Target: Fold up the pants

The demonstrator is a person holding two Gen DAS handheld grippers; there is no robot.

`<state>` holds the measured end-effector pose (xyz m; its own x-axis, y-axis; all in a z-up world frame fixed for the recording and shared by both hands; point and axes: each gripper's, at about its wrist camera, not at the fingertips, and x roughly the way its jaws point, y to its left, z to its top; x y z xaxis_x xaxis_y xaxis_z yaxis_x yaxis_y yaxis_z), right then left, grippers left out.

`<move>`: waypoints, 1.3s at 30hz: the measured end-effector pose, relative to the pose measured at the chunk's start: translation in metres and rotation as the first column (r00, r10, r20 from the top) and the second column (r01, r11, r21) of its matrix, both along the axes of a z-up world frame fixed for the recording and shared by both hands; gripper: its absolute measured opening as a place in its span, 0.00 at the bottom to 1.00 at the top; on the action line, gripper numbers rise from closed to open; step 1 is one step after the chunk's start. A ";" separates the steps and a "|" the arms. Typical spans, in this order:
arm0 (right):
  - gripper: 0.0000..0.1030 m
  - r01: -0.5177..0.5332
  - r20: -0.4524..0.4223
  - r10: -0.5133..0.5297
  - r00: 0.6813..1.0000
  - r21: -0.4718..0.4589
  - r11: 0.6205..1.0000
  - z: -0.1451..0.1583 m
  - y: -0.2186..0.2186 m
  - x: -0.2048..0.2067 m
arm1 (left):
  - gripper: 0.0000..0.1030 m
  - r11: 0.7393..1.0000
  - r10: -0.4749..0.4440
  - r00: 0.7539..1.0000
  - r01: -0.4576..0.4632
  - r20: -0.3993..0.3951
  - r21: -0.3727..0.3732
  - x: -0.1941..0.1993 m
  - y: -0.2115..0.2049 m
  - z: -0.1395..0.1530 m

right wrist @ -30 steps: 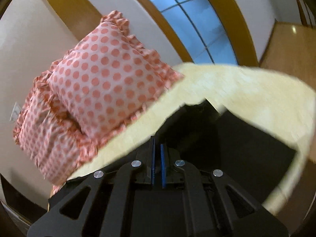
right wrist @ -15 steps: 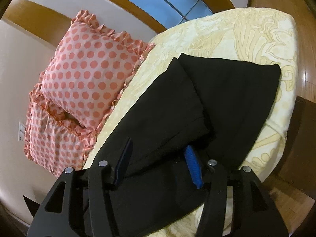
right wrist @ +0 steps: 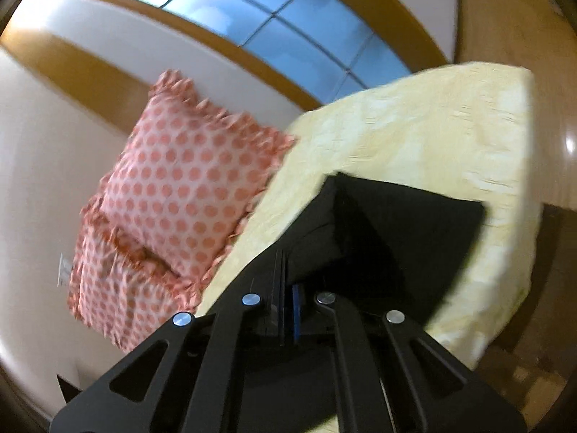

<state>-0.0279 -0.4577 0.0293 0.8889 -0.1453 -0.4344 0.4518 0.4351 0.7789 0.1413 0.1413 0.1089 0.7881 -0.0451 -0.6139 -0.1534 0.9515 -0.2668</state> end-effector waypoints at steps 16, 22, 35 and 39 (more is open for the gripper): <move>0.02 -0.011 -0.072 0.010 0.997 -0.019 1.000 -0.013 -0.004 0.003 | 0.79 0.985 0.137 0.918 -0.168 -0.371 -0.051 0.215 0.043 -0.042; 0.02 -0.029 -0.079 0.024 0.997 -0.055 0.998 -0.005 -0.002 0.013 | 0.20 0.970 0.167 0.884 -0.226 -0.436 -0.087 0.223 0.062 -0.059; 0.02 -0.027 -0.012 0.025 1.000 -0.148 0.989 0.027 -0.016 0.016 | 0.13 0.951 0.228 0.973 -0.231 -0.038 -0.204 -0.074 0.084 0.006; 0.03 -0.019 -0.085 0.012 0.996 -0.074 0.997 -0.005 -0.022 0.012 | 0.13 0.909 0.290 0.946 -0.319 -0.143 -0.270 -0.138 0.082 -0.062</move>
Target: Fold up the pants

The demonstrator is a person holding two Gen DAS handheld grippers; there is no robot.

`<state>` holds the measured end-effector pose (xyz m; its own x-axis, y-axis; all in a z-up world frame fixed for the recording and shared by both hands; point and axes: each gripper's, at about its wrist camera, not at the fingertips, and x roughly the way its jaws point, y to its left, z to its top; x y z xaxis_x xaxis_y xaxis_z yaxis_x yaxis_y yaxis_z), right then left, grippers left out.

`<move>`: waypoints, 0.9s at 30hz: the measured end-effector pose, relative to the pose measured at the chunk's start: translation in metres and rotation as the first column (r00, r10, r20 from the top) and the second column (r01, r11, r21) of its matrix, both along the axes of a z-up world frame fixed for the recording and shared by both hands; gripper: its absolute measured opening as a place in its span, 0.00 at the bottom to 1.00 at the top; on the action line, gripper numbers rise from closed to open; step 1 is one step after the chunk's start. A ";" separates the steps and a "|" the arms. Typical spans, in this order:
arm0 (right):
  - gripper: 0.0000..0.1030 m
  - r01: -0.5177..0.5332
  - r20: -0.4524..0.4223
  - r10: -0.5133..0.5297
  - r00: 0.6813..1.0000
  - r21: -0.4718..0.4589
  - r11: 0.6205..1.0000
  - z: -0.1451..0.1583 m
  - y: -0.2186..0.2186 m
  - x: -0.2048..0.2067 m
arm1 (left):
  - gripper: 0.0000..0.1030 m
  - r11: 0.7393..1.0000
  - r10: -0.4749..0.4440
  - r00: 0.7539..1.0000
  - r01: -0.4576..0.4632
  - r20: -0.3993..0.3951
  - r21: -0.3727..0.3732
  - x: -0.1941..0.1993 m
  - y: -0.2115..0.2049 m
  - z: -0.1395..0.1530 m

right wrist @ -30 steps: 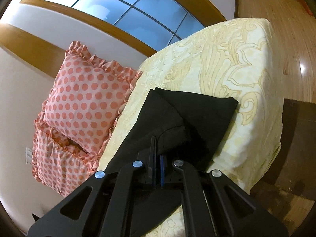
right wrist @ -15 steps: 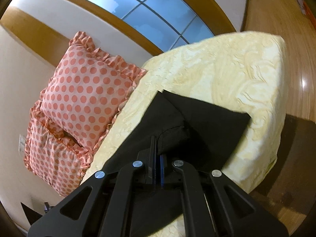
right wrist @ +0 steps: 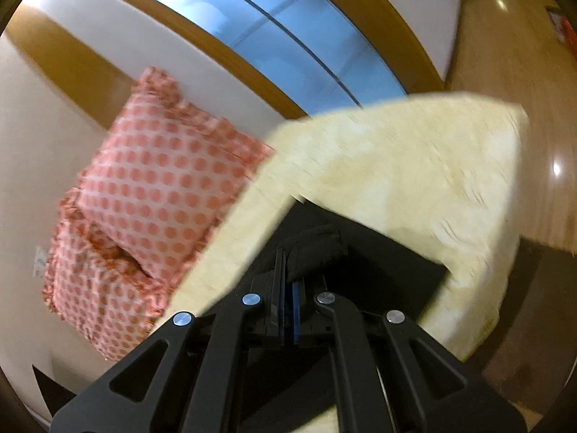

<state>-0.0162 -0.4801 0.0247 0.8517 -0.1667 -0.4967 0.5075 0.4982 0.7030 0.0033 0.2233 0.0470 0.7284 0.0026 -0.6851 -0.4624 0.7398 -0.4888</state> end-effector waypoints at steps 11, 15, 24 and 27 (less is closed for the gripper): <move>0.03 -0.025 -0.038 0.028 0.999 0.071 0.997 -0.007 -0.011 0.006 | 0.21 0.997 0.063 0.996 -0.061 0.064 -0.039 -0.003 -0.001 -0.015; 0.02 -0.038 0.064 0.039 0.997 -0.027 0.999 0.029 -0.005 -0.003 | 0.16 1.000 0.012 0.997 -0.012 0.075 0.006 -0.002 -0.004 -0.001; 0.02 0.023 -0.056 -0.018 0.998 0.097 0.995 -0.025 -0.008 -0.035 | 0.14 0.996 -0.005 0.999 0.010 0.049 -0.086 -0.025 0.009 -0.026; 0.03 0.019 -0.068 -0.013 0.998 0.082 0.996 -0.021 -0.007 -0.030 | 0.20 0.997 -0.011 0.998 0.015 0.066 -0.070 -0.026 0.007 -0.023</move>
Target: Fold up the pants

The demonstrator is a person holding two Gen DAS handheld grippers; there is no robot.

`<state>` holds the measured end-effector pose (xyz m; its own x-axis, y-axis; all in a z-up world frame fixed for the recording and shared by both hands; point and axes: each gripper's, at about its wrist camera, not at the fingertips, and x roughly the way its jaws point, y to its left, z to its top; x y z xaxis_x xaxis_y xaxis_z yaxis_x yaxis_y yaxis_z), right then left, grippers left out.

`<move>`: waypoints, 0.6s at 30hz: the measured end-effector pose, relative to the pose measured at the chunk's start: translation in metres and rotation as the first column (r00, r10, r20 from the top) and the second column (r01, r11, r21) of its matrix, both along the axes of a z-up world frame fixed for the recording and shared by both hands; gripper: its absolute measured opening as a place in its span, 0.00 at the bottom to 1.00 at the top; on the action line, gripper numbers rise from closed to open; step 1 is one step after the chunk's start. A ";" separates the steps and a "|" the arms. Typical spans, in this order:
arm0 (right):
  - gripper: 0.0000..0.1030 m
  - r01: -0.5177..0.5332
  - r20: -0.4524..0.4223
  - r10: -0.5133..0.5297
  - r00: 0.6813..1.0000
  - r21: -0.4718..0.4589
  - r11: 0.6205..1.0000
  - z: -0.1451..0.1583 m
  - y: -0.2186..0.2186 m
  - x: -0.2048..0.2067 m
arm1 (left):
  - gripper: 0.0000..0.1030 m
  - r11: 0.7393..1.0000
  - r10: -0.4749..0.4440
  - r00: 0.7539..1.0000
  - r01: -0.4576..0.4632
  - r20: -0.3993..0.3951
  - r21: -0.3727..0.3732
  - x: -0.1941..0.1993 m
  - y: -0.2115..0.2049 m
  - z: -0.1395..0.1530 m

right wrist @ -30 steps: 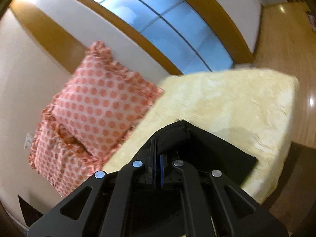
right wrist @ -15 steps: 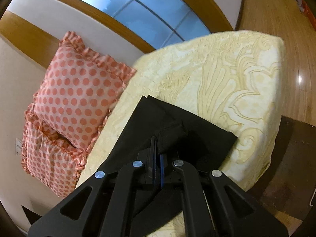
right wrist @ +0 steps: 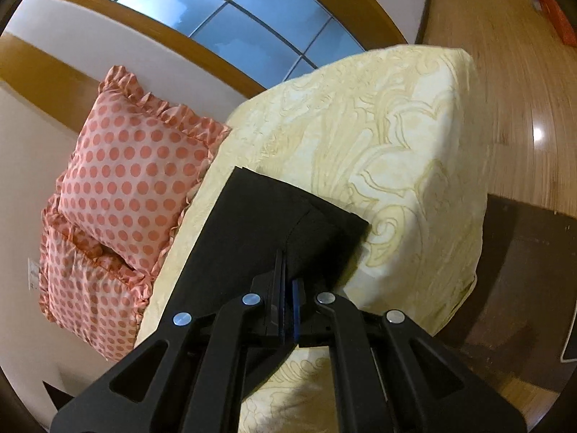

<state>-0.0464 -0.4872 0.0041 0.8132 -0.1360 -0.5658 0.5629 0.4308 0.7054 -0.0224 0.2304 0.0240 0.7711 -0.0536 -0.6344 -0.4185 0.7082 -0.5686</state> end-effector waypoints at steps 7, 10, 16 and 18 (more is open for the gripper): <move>0.03 -0.005 0.002 0.005 1.000 -0.031 1.000 0.007 0.000 0.008 | 0.17 1.000 -0.025 1.000 0.025 0.010 0.005 -0.002 0.000 0.000; 0.03 0.002 -0.030 -0.002 1.000 -0.003 1.000 -0.007 0.000 0.010 | 0.17 0.999 -0.033 0.999 0.034 0.019 -0.024 -0.009 0.004 -0.008; 0.05 -0.004 -0.066 0.000 0.998 -0.072 0.997 -0.001 0.005 0.007 | 0.28 0.999 -0.034 0.998 0.035 0.060 -0.005 -0.023 0.010 -0.002; 0.14 0.027 -0.076 -0.035 0.997 -0.103 0.994 0.007 0.002 -0.003 | 0.44 0.996 0.025 0.997 -0.031 0.075 0.079 -0.034 0.013 0.010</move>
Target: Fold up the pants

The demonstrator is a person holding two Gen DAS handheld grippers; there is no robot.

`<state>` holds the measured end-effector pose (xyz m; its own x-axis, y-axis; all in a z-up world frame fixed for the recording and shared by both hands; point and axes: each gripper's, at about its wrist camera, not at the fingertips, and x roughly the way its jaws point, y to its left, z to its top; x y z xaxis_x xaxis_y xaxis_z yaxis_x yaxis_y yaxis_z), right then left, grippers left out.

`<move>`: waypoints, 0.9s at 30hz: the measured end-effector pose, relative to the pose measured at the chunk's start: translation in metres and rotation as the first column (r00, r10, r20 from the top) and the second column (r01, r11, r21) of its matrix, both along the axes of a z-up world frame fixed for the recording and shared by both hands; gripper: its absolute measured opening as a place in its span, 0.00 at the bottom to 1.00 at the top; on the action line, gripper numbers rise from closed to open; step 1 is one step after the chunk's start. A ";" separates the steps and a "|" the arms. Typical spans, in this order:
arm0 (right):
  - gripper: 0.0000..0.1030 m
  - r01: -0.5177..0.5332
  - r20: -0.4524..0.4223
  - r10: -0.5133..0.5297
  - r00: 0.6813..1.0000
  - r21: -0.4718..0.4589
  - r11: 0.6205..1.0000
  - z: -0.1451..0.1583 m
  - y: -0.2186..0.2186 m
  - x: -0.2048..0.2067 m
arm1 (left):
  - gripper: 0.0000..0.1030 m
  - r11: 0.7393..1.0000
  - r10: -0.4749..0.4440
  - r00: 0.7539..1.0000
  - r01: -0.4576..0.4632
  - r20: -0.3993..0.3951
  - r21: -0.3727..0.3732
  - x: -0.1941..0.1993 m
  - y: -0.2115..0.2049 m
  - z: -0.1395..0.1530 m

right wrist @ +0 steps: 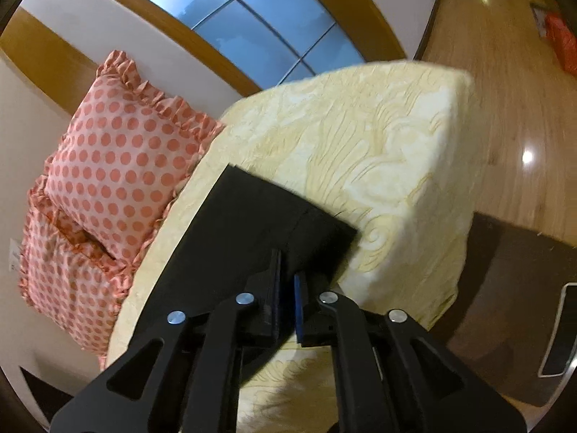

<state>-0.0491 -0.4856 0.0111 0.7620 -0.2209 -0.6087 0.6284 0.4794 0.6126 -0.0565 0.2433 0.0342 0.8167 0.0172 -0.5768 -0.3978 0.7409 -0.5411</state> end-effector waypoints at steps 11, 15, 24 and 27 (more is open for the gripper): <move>0.51 0.060 0.020 -0.059 0.998 -0.062 0.996 0.007 -0.017 -0.004 | 0.71 0.980 -0.136 0.988 0.123 0.077 0.160 0.029 -0.052 0.032; 0.50 0.027 -0.020 -0.029 0.999 -0.106 0.994 0.003 -0.002 0.002 | 0.75 0.955 -0.255 0.967 0.249 0.020 0.161 0.058 -0.085 0.013; 0.37 -0.105 0.060 0.108 0.992 -0.050 0.993 -0.004 0.044 -0.007 | 0.83 0.939 -0.305 0.952 0.302 -0.011 0.166 0.069 -0.098 -0.009; 0.36 -0.063 0.084 0.067 0.994 -0.041 0.997 -0.005 0.039 -0.002 | 0.87 0.929 -0.324 0.946 0.321 -0.016 0.183 0.069 -0.100 -0.012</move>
<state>-0.0513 -0.4463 0.0062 0.8245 -0.1909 -0.5326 0.5411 0.5415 0.6435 0.0128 0.1431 0.0223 0.8035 -0.1457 -0.5772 -0.1147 0.9136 -0.3902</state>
